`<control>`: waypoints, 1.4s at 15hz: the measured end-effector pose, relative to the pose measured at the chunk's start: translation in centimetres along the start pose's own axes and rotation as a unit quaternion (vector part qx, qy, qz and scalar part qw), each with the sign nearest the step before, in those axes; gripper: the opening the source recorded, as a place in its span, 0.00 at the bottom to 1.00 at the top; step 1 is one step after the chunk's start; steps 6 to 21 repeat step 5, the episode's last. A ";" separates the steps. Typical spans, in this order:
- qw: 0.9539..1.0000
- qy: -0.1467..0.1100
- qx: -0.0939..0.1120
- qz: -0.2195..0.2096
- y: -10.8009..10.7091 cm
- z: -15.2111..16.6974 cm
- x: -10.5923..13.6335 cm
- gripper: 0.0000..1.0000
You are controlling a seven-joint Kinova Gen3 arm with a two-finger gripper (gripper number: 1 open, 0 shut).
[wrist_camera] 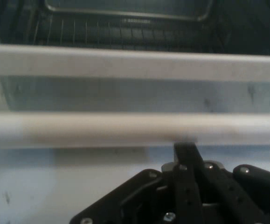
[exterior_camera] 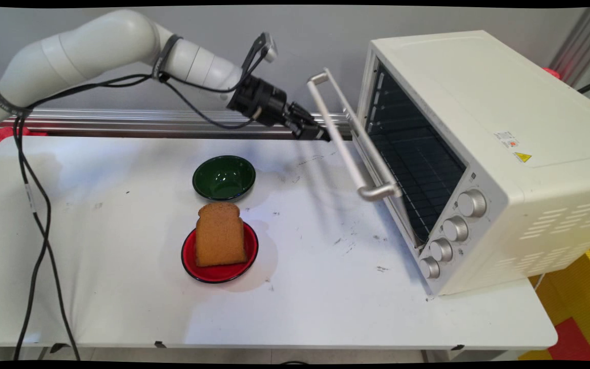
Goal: Close the oven
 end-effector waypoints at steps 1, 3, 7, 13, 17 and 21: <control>1.000 0.003 -0.001 0.000 0.0 -0.1 0.5 0.00; 1.000 0.006 -0.003 -0.002 -0.1 -0.4 1.4 0.00; 1.000 0.002 -0.006 -0.003 0.0 -1.1 1.8 0.00; 1.000 0.002 -0.006 -0.003 0.0 -1.1 1.8 0.00; 1.000 0.002 -0.006 -0.003 0.0 -1.1 1.8 0.00; 1.000 0.002 -0.006 -0.003 0.0 -1.1 1.8 0.00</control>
